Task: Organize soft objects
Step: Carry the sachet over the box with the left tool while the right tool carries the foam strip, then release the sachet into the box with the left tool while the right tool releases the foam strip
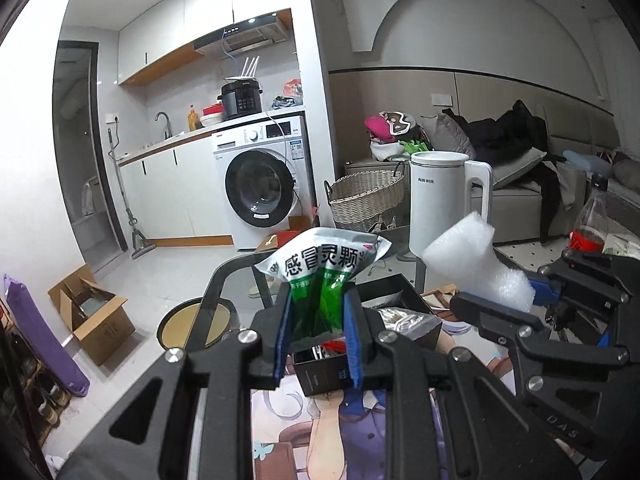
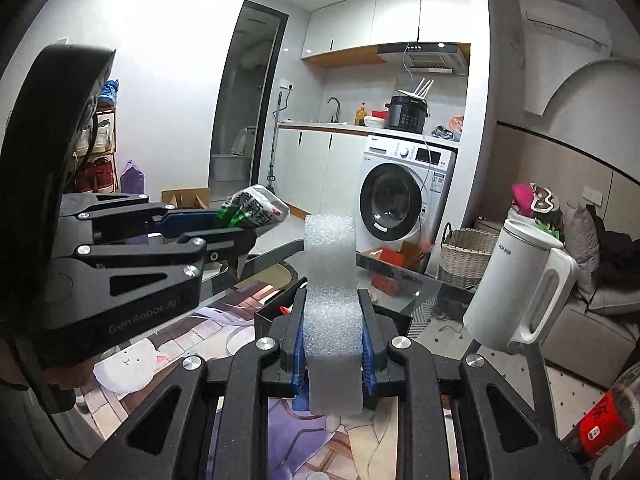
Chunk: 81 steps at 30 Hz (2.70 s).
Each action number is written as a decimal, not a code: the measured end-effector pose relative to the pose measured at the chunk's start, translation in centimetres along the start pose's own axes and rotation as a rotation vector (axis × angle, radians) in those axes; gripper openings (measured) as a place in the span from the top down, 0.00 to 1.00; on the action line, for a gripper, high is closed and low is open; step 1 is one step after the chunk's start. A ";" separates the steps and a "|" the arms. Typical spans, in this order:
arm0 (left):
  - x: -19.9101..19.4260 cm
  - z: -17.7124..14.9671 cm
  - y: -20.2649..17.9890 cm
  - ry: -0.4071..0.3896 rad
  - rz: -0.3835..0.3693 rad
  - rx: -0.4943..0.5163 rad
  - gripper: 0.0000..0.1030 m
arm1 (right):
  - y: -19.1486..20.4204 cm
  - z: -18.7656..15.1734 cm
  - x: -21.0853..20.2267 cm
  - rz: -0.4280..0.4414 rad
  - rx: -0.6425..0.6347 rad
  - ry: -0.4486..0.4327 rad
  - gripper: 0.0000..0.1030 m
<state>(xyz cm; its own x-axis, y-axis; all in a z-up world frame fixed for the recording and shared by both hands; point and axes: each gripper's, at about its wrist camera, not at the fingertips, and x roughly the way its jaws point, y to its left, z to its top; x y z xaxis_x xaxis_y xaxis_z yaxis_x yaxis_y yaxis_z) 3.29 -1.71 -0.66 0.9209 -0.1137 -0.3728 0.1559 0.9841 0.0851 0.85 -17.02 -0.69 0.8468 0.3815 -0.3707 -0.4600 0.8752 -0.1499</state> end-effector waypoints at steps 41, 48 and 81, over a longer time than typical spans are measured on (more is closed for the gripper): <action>17.3 1.8 -0.7 0.331 -0.030 -0.190 0.79 | -7.7 0.4 15.5 0.018 0.186 0.270 0.79; 18.3 1.1 -1.4 0.388 -0.049 -0.194 0.79 | -7.9 -0.4 17.2 0.051 0.214 0.333 0.79; 16.9 0.4 -2.1 0.443 0.035 -0.139 0.50 | -7.0 -2.1 17.4 0.093 0.238 0.472 0.42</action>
<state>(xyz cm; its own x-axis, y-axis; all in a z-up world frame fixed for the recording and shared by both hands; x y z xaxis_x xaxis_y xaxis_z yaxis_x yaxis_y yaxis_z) 18.70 -5.74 -6.81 0.6786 -0.0405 -0.7334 0.0506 0.9987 -0.0083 18.30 -17.10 -7.99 0.5680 0.3338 -0.7523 -0.4080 0.9081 0.0949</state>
